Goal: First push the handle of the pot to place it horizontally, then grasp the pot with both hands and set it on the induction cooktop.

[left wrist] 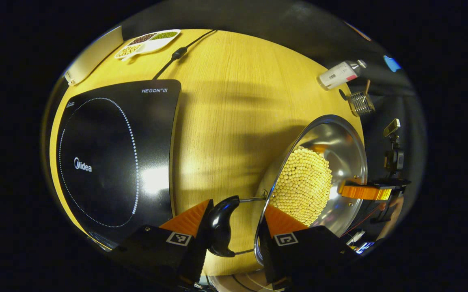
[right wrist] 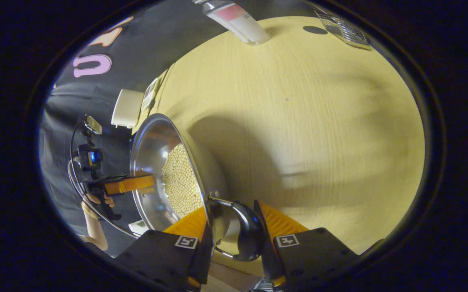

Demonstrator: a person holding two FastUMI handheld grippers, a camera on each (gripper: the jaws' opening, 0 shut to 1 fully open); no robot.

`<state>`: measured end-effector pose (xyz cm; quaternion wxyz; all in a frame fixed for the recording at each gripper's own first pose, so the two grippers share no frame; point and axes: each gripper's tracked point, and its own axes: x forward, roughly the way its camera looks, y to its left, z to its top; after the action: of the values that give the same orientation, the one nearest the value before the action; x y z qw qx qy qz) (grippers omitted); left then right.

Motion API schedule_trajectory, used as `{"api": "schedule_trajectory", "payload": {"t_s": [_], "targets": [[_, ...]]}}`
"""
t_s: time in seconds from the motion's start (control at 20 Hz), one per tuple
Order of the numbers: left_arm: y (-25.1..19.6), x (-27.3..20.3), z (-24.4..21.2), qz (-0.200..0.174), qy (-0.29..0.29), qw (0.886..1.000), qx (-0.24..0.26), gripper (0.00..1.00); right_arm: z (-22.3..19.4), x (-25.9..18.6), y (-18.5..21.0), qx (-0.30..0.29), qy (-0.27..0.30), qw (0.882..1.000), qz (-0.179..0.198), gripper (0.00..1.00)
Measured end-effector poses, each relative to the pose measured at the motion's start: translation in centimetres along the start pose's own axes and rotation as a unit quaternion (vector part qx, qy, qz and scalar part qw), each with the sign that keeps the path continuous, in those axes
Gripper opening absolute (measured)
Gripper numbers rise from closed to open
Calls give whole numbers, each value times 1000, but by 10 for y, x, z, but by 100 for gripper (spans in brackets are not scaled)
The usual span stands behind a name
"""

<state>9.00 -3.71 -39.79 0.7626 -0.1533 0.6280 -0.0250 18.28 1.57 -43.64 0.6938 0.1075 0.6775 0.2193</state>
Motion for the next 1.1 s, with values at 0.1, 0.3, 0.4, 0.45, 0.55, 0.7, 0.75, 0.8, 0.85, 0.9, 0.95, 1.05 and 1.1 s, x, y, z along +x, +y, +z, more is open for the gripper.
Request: {"api": "schedule_trajectory", "payload": {"t_s": [0.1, 0.3, 0.4, 0.45, 0.55, 0.7, 0.75, 0.8, 0.85, 0.9, 0.95, 1.05, 1.1], "targets": [[-2, -14, -9, 1, -1, 1000, 2, 62, -13, -8, 5, 2, 4, 1000, 0, 54], [-2, -46, -32, -14, 3, 1000, -17, 59, -40, -19, 19, 8, 13, 1000, 6, 55], [2, -62, -40, -17, -1, 1000, -23, 59, -52, -22, 31, 13, 15, 1000, 12, 55], [6, -70, -43, -18, -3, 1000, -22, 59, -60, -25, 38, 12, 14, 1000, 14, 55], [17, -83, -49, -15, -7, 1000, -19, 59, -68, -27, 55, 7, 8, 1000, 16, 55], [39, -100, -53, -18, -12, 1000, -15, 59, -75, -25, 83, -1, -5, 1000, 14, 55], [48, -105, -53, -21, -13, 1000, -13, 59, -78, -24, 93, -3, -11, 1000, 12, 55], [58, -109, -53, -24, -15, 1000, -12, 59, -80, -22, 102, -3, -16, 1000, 8, 55], [69, -114, -53, -27, -15, 1000, -8, 59, -82, -19, 113, -1, -21, 1000, 4, 55], [81, -117, -51, -30, -15, 999, -3, 59, -84, -13, 125, 0, -23, 1000, 0, 49], [95, -121, -49, -32, -13, 999, 0, 59, -87, -7, 139, 5, -26, 1000, -5, 49], [125, -124, -43, -37, -13, 999, 10, 59, -90, 9, 169, 9, -30, 999, -12, 48], [141, -126, -39, -39, -13, 999, 14, 59, -89, 19, 183, 13, -34, 999, -14, 48]]}}
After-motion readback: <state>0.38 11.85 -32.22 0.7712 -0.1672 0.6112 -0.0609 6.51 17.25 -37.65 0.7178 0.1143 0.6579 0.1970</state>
